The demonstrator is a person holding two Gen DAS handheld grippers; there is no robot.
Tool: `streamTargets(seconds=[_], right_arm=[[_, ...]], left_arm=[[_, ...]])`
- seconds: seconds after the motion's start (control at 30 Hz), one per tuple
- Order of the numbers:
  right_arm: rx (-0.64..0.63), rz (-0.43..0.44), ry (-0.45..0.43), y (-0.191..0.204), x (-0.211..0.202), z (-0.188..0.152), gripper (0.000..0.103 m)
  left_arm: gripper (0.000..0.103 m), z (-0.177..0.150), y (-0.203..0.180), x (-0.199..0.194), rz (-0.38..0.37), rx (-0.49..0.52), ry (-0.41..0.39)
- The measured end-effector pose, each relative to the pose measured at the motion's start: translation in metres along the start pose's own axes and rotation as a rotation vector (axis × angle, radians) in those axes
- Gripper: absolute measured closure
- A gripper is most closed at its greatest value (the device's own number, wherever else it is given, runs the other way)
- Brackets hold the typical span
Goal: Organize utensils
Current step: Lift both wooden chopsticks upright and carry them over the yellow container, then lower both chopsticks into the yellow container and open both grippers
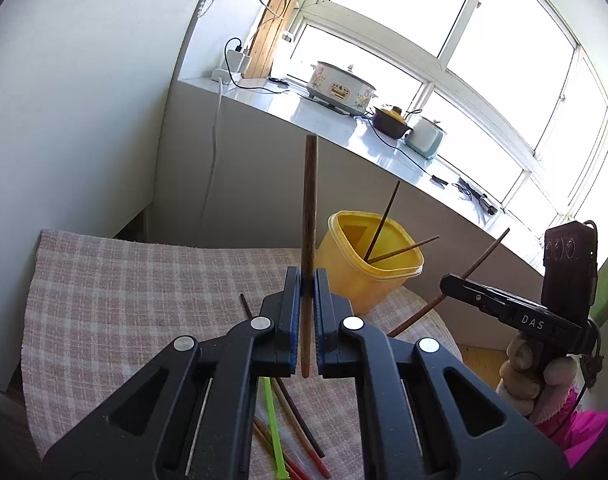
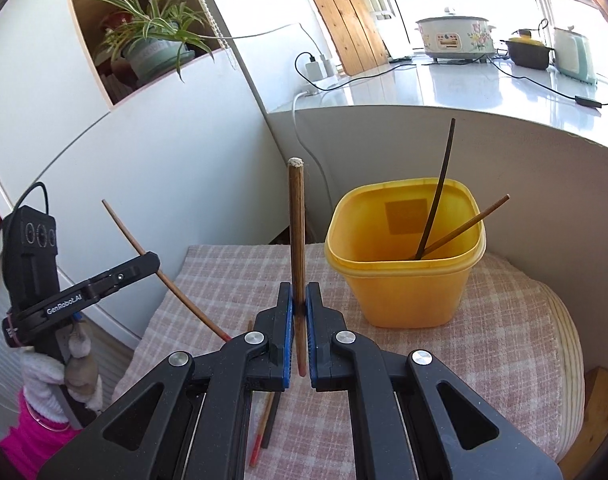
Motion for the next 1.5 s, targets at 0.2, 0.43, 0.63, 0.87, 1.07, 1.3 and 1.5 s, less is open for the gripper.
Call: streamTargets(seconds=[0.2, 0.43, 0.63, 0.87, 1.07, 1.3, 1.5], right_arm=[[0.014, -0.002, -0.057, -0.009, -0.022, 0.015, 0.098], [0.026, -0.008, -0.127, -0.017, -0.041, 0.039, 0.098], [0.035, -0.025, -0.163, -0.029, -0.053, 0.053, 0.098], [0.033, -0.042, -0.205, -0.035, -0.067, 0.068, 0.098], [0.042, -0.078, -0.248, -0.047, -0.075, 0.083, 0.098], [0.063, -0.108, -0.254, -0.062, -0.069, 0.089, 0.098], [0.072, -0.133, -0.229, -0.072, -0.054, 0.087, 0.098]], left_arm=[[0.099, 0.023, -0.022, 0.000, -0.039, 0.023, -0.046], [0.099, 0.051, -0.048, 0.003, -0.078, 0.050, -0.091], [0.099, 0.072, -0.070, 0.011, -0.105, 0.072, -0.107], [0.099, 0.096, -0.088, 0.025, -0.101, 0.098, -0.126], [0.099, 0.104, -0.092, 0.048, -0.086, 0.099, -0.107], [0.099, 0.098, -0.090, 0.065, -0.059, 0.098, -0.083], [0.099, 0.092, -0.086, 0.075, -0.053, 0.093, -0.060]])
Point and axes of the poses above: each gripper's, at about its wrist camera, not at the fingertips, and x roughly the way its jaws point, y to its left, z to its top, the point moved 10 cm from there along x, roughly the way its jaws point, and after that the axes turned 8 degrees about y, right-handed, at the moved point
